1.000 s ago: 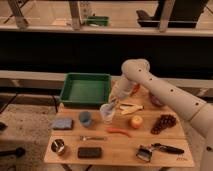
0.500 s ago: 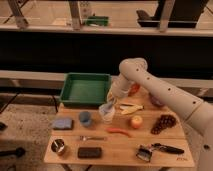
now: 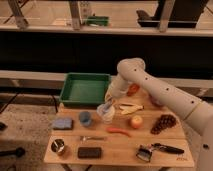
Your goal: Place towel in paper cup
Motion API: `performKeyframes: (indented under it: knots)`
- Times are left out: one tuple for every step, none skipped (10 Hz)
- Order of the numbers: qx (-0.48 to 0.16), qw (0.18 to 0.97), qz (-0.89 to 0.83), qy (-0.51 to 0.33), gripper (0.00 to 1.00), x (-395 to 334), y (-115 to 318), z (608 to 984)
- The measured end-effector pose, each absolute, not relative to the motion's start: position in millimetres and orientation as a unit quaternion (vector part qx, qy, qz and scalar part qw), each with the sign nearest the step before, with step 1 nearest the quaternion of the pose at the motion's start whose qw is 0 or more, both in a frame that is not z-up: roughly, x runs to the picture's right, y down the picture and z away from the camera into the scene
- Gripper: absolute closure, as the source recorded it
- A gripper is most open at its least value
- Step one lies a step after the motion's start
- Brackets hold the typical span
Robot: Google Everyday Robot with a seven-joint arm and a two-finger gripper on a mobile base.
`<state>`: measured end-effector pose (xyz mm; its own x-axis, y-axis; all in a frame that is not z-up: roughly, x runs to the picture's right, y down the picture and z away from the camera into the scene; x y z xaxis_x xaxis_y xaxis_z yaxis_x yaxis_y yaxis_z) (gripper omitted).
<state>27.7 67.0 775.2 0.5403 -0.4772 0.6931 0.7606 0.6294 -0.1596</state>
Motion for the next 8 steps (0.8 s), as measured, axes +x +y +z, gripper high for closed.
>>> performKeyframes:
  knots:
    - [-0.228,0.847,-0.366,-0.313,0.74,26.4,66.9,775.3]
    - [-0.229,0.845,-0.366,-0.315,0.62,24.1,67.5,775.9]
    - [-0.229,0.845,-0.366,-0.316,0.52,22.2,67.7,776.0]
    - [-0.230,0.844,-0.366,-0.317,0.44,20.9,68.1,776.3]
    - [-0.229,0.844,-0.366,-0.318,0.32,18.7,68.1,776.6]
    - [-0.228,0.845,-0.365,-0.318,0.24,17.9,67.7,776.8]
    - [-0.228,0.845,-0.364,-0.318,0.20,17.8,68.3,777.5]
    - [-0.227,0.846,-0.363,-0.318,0.20,17.4,68.1,777.5]
